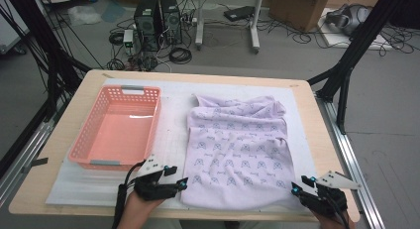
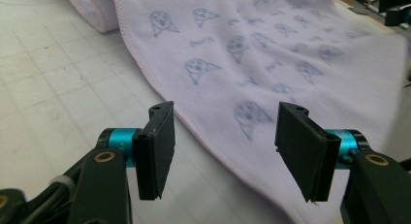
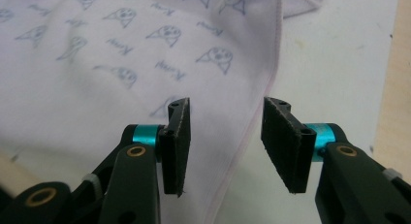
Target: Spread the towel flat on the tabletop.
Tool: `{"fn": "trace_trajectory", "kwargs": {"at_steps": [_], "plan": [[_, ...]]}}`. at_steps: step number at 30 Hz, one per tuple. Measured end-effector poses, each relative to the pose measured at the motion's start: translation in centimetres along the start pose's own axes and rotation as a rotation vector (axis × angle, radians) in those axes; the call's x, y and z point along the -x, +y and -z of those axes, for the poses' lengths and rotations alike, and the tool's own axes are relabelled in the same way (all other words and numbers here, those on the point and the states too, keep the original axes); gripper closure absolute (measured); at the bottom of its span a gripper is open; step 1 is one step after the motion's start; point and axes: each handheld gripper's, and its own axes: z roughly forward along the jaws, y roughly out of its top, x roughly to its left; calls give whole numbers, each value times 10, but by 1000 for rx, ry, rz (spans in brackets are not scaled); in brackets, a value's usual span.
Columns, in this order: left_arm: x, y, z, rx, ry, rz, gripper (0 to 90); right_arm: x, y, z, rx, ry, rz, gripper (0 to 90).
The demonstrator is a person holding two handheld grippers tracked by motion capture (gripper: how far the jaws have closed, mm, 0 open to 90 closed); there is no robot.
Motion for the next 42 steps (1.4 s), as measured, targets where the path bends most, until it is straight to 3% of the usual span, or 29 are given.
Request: {"fn": "trace_trajectory", "kwargs": {"at_steps": [3, 4, 6, 8, 10, 11, 13, 16, 18, 21, 25, 27, 29, 30, 32, 34, 36, 40, 42], "plan": [[-7, 6, -21, -57, 13, 25, 392, 6, 8, -23, -26, 23, -6, 500], [-7, 10, -24, -35, 17, 32, 404, 8, 9, -30, -38, 14, 9, 500], [-5, 12, -29, -62, 42, 2, 382, 12, 11, -45, -60, 21, 6, 488], [1, 11, -31, -63, 91, -44, 404, 14, 12, -49, -31, 17, 14, 552], [3, 12, -31, -64, 157, -67, 547, 15, 12, -51, -15, 25, 32, 726], [2, 12, -31, -64, 181, -74, 664, 16, 12, -53, -6, 49, 35, 800], [0, 14, -33, -68, 162, -73, 876, 16, 14, -55, -3, 62, 41, 868], [0, 18, -38, -64, 171, -91, 880, 21, 20, -62, 11, 63, 30, 875], [-6, 23, -43, -44, 186, -72, 882, 25, 25, -68, 25, 64, 17, 875], [-19, 37, -49, -9, 225, -30, 883, 29, 36, -77, 50, 28, 20, 875], [-37, 54, -57, 48, 337, 4, 882, 39, 49, -90, 86, -46, 17, 875], [-43, 57, -62, 52, 332, 42, 882, 45, 54, -99, 76, -80, -7, 874], [-41, 57, -63, 68, 312, 25, 871, 45, 57, -103, 63, -82, -17, 863], [-40, 57, -63, 68, 298, 25, 828, 43, 57, -104, 60, -83, -16, 834], [-38, 56, -59, 76, 249, 46, 602, 41, 56, -100, 60, -83, -31, 692], [-32, 52, -53, 80, 224, 34, 513, 41, 51, -91, 87, -53, -59, 639], [-28, 45, -48, 62, 196, 23, 480, 39, 45, -82, 106, -32, -77, 598], [-19, 28, -41, 26, 160, 6, 428, 35, 31, -65, 98, 16, -77, 555], [-15, 22, -36, 11, 138, 2, 419, 31, 23, -58, 74, 33, -45, 555]]}}
